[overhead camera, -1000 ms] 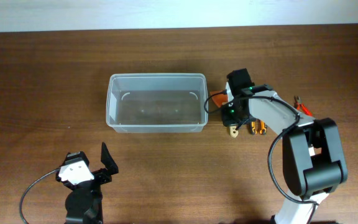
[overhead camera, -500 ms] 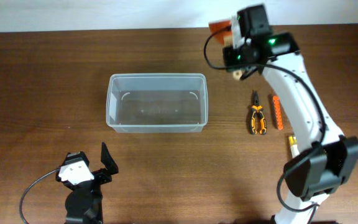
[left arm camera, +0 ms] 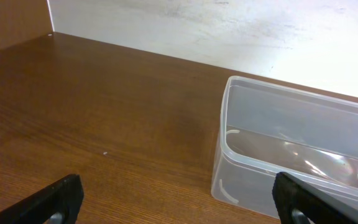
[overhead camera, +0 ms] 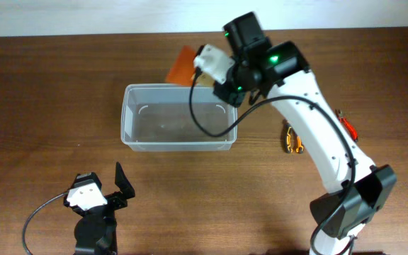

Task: Pack container
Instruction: 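Lift the scraper and lower it into the clear container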

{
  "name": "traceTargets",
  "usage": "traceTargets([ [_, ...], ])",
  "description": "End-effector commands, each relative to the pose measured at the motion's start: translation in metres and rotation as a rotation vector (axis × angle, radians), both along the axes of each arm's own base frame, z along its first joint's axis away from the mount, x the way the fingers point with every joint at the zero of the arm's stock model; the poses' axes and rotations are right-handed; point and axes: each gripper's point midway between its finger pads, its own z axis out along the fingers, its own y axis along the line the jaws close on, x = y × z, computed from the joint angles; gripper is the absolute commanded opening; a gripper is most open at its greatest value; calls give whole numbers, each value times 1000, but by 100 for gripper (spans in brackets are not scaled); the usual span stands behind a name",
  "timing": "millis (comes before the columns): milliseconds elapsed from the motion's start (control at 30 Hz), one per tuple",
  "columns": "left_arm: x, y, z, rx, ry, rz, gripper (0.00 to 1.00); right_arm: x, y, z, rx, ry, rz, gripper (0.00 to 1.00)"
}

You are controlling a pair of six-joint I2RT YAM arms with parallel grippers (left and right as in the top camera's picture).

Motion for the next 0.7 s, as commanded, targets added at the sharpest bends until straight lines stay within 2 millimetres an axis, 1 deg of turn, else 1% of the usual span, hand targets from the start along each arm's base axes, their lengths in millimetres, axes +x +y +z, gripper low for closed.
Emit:
traceTargets([
  [0,0,0,0,9,-1,-1,99,-15,24,-12,-48,-25,207,4],
  [167,0,0,0,9,-1,-1,99,-21,43,-44,-84,29,269,4],
  [233,0,0,0,9,-1,-1,99,-21,54,-67,-100,64,290,4],
  [400,0,0,0,9,-1,-1,99,-24,74,-110,-130,122,329,4],
  [433,0,0,0,9,-1,-1,99,-25,75,-115,-133,130,331,4],
  [467,0,0,0,9,-1,-1,99,-28,79,-124,-138,152,342,4],
  [633,0,0,0,9,-1,-1,99,-35,83,-152,-149,228,338,4],
  [667,0,0,0,9,-1,-1,99,-35,83,-153,-151,231,338,4],
])
